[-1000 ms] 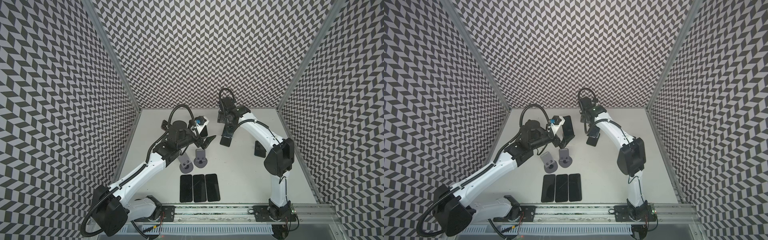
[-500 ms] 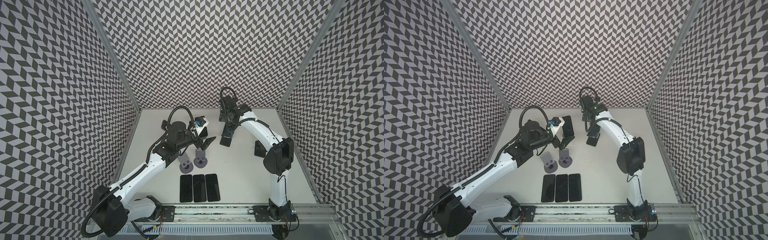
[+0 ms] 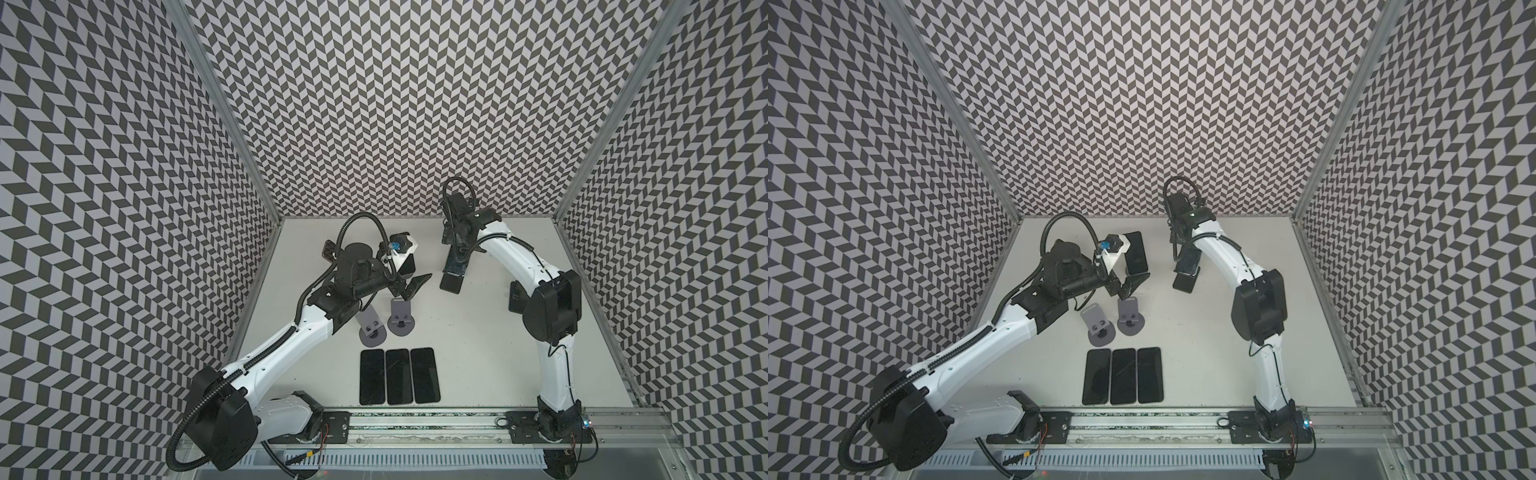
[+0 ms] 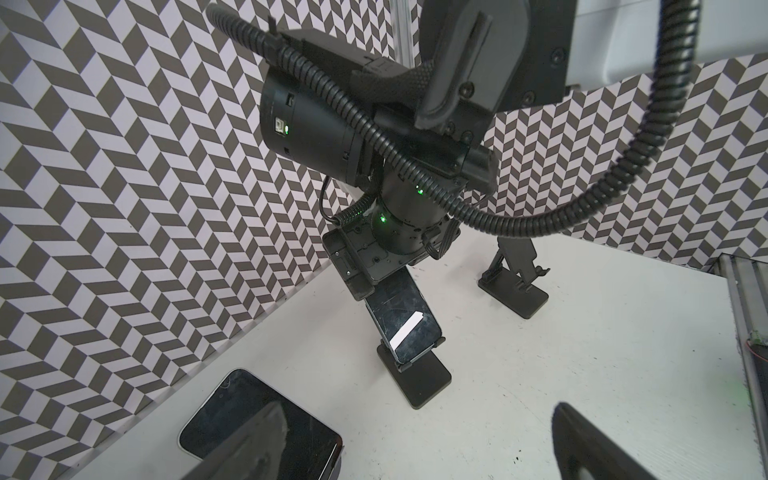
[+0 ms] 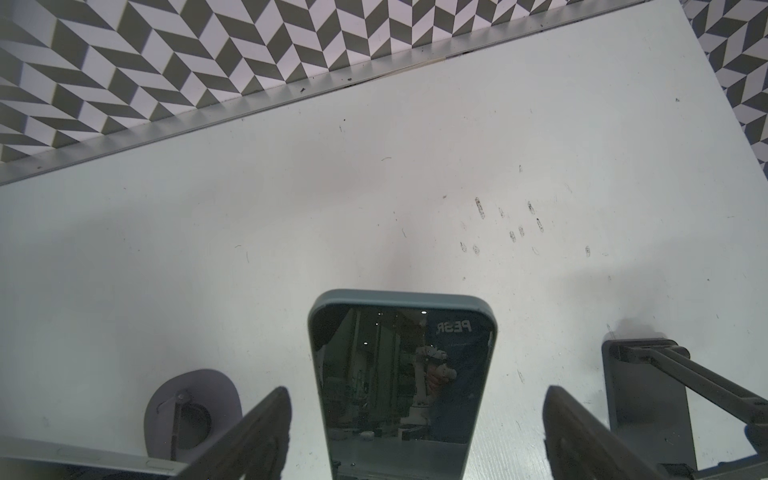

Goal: Remove the phone from the phone stand

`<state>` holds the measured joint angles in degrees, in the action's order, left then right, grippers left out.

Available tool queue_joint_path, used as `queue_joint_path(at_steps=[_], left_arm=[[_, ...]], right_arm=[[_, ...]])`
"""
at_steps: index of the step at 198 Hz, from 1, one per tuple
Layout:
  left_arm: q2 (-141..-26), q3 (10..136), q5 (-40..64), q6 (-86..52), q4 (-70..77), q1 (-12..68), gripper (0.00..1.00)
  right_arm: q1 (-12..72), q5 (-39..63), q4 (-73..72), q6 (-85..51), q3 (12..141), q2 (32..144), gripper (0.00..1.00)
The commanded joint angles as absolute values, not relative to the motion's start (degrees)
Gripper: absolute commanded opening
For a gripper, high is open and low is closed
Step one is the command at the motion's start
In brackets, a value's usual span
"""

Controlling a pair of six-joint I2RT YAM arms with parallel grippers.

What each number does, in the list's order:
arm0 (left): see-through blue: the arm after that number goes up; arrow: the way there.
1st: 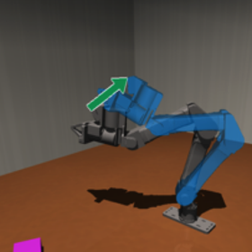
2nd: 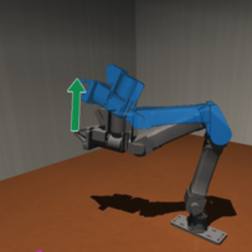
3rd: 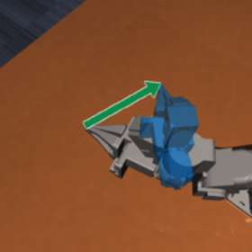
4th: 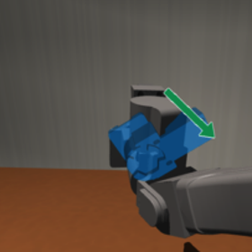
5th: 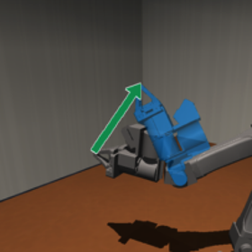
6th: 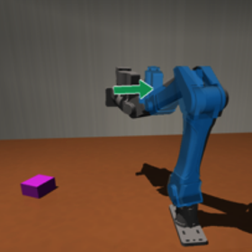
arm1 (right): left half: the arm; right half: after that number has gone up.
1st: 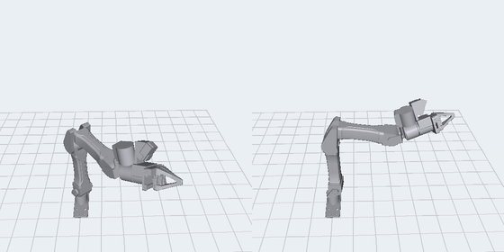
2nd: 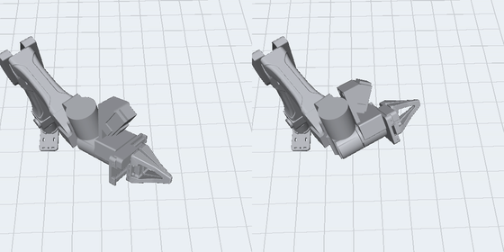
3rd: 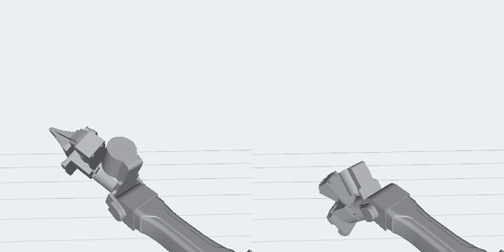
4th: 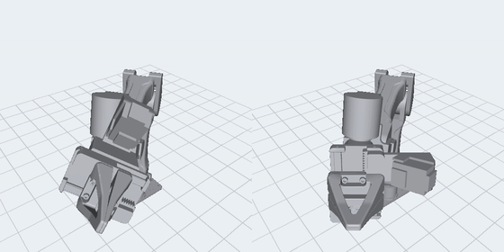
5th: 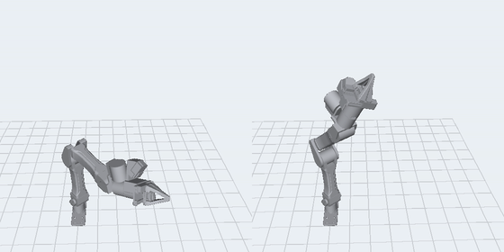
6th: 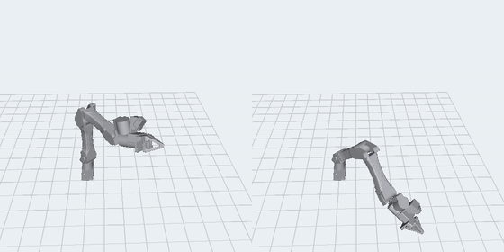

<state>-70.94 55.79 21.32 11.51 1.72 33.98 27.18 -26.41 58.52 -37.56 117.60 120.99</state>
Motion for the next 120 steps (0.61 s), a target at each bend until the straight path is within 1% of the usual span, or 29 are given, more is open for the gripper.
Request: queue_joint_path(at_steps=[1,67,120], left_arm=[[-70.79,55.26,22.24,12.21,2.68,33.66,1.0],[-69.53,54.45,21.09,11.91,1.63,33.57,1.0],[-69.26,54.4,20.74,12.3,1.07,33.4,1.0]], right_arm=[[26.8,-27.38,57.5,-38.09,119.07,122.35,0.93],[26.35,-27.27,57.37,-37.58,119.53,123.7,0.94],[25.85,-25.93,56.61,-37.64,119.53,124.23,0.92]])
